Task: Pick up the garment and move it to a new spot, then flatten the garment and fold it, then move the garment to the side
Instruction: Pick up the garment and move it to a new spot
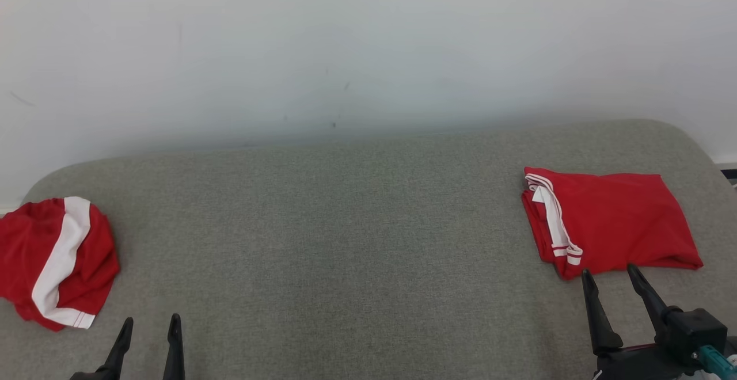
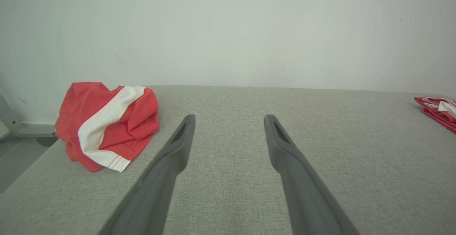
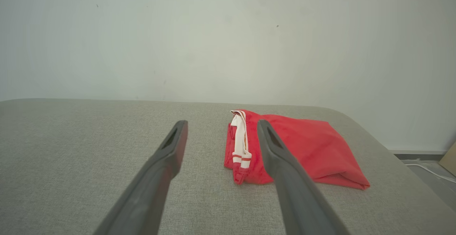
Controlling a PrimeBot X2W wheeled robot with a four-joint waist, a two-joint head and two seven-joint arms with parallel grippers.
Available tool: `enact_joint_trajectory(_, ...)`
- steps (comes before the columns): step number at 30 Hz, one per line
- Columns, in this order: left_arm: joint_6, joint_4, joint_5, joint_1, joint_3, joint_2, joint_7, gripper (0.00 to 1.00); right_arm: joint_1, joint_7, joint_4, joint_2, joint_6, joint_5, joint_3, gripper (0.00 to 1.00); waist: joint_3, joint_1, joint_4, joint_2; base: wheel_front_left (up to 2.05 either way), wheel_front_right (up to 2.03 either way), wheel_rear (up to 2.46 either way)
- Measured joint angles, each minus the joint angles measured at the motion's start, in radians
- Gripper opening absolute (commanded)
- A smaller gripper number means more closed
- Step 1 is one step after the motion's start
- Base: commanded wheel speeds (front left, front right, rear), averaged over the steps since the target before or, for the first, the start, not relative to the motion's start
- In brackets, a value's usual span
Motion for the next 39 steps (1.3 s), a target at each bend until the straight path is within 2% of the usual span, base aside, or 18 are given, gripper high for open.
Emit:
enact_joint_trajectory(9,0.0,0.012,0.001,-0.018,-0.007,-0.001,0.0,1.0,0.017,0.0,-0.011,0.008,0.0,0.0,-0.018,1.0,0.002,0.0,0.037,0.0,0.0,0.0,0.0)
enact_joint_trajectory(17,0.0,0.021,0.069,-0.041,-0.026,0.037,0.014,1.0,0.027,0.0,-0.012,0.016,0.006,0.0,-0.033,1.0,0.003,0.0,0.105,0.0,0.0,0.0,0.0)
enact_joint_trajectory(39,0.009,-0.001,0.051,-0.03,0.036,0.019,0.036,1.0,-0.019,0.0,0.043,0.053,0.08,-0.008,0.008,1.0,0.009,0.0,0.4,0.0,0.0,0.0,0.0)
